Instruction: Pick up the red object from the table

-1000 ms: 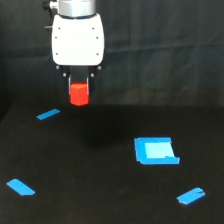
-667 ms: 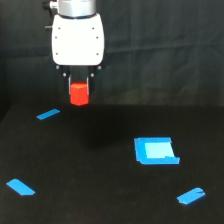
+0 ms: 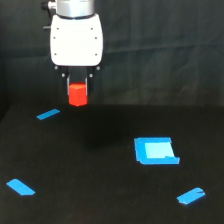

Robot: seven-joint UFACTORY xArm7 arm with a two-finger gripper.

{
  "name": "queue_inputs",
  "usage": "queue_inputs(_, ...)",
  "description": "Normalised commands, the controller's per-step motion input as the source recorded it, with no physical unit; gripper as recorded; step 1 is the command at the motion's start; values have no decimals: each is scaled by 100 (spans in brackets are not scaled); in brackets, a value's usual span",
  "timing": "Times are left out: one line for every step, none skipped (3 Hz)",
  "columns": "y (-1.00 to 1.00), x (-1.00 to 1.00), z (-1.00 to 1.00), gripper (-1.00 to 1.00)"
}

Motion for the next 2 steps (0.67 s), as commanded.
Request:
queue_inputs(-1,-9,0,-99)
queue_inputs(-3,5,-4,-97)
